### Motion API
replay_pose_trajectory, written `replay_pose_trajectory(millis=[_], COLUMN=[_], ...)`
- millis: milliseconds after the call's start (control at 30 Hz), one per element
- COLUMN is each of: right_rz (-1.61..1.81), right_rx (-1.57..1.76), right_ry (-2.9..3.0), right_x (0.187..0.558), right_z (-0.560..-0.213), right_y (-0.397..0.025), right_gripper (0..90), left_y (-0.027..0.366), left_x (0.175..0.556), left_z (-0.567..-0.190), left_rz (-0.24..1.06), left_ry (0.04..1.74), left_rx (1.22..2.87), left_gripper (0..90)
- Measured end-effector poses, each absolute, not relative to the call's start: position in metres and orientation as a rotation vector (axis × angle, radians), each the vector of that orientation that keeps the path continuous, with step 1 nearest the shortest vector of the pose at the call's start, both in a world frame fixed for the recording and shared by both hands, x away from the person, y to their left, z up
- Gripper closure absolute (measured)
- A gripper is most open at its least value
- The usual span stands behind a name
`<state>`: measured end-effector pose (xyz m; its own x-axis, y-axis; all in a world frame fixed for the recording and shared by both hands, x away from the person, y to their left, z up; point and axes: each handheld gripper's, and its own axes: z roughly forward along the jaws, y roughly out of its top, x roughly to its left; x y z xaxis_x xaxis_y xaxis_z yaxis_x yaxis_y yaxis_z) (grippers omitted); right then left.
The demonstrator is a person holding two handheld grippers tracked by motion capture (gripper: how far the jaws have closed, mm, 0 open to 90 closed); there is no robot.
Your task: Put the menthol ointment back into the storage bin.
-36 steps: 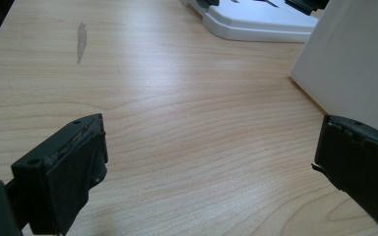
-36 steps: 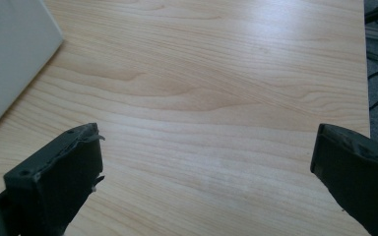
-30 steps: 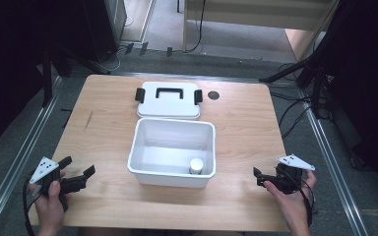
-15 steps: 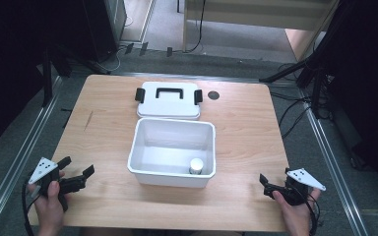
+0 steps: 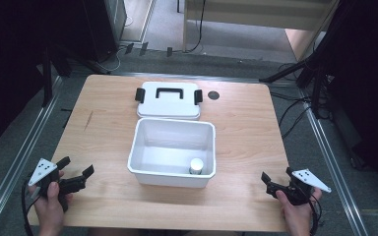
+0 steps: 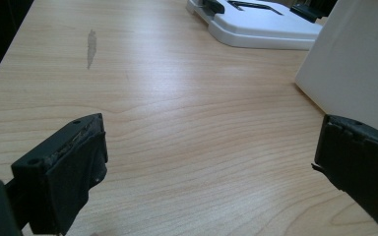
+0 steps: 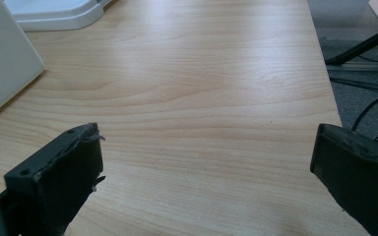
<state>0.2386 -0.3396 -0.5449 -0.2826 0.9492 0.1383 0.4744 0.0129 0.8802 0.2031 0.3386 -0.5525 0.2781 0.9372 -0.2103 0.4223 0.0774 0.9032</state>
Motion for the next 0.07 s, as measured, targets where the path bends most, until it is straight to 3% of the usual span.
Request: replay_pose_trajectory(millis=[67], right_rz=[1.201], right_rx=[1.451], right_ry=[1.803], right_x=[0.2383], right_z=[-0.5452], right_y=[-0.3379], right_gripper=[0.0], left_y=[0.3386], left_x=[0.2032], left_z=[-0.5525], left_rz=[0.629], left_ry=[1.311], left_rx=[1.524], left_gripper=[0.3])
